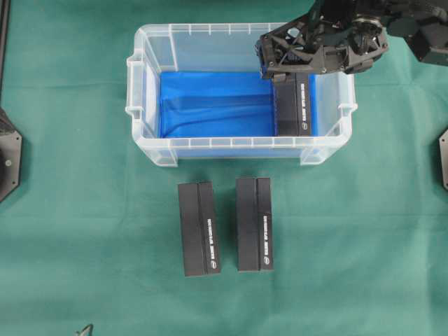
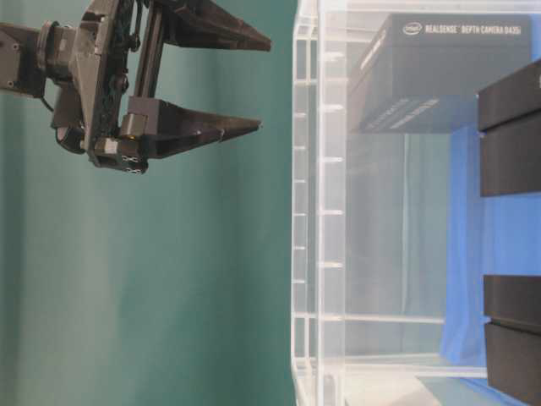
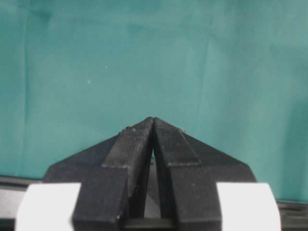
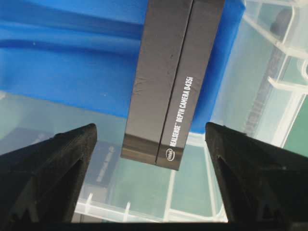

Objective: Take the box out of the case with the right arm.
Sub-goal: 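Move the open right gripper over the right black box in the case, then lower the right gripper around the right black box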

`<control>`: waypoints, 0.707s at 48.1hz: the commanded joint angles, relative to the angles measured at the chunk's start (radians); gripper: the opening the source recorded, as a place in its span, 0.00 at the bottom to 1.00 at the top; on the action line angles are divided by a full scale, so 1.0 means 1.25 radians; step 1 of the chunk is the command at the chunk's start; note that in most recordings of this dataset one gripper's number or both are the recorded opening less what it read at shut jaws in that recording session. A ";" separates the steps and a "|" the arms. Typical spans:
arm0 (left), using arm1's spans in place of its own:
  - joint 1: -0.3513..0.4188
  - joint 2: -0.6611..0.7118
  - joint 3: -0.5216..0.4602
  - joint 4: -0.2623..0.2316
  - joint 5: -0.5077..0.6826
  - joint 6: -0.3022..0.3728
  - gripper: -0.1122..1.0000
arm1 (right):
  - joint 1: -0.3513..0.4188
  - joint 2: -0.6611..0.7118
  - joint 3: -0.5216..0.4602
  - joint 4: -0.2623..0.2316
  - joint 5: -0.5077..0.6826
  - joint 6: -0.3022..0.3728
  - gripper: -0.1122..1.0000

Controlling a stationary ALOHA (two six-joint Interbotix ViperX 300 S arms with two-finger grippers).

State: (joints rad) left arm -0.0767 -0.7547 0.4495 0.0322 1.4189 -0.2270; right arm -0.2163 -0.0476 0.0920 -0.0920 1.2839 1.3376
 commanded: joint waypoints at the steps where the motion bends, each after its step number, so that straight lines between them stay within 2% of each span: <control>1: 0.002 0.002 -0.021 0.002 -0.004 0.000 0.10 | 0.002 -0.011 -0.016 -0.001 0.001 0.000 0.91; 23: 0.002 0.002 -0.021 0.002 -0.005 0.000 0.10 | 0.002 -0.011 -0.015 -0.001 0.001 0.001 0.91; 34: 0.002 0.002 -0.020 0.002 -0.005 0.001 0.10 | 0.002 -0.004 0.017 0.001 -0.005 0.015 0.91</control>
State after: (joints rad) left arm -0.0767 -0.7547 0.4495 0.0322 1.4174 -0.2270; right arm -0.2163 -0.0460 0.1120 -0.0936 1.2824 1.3514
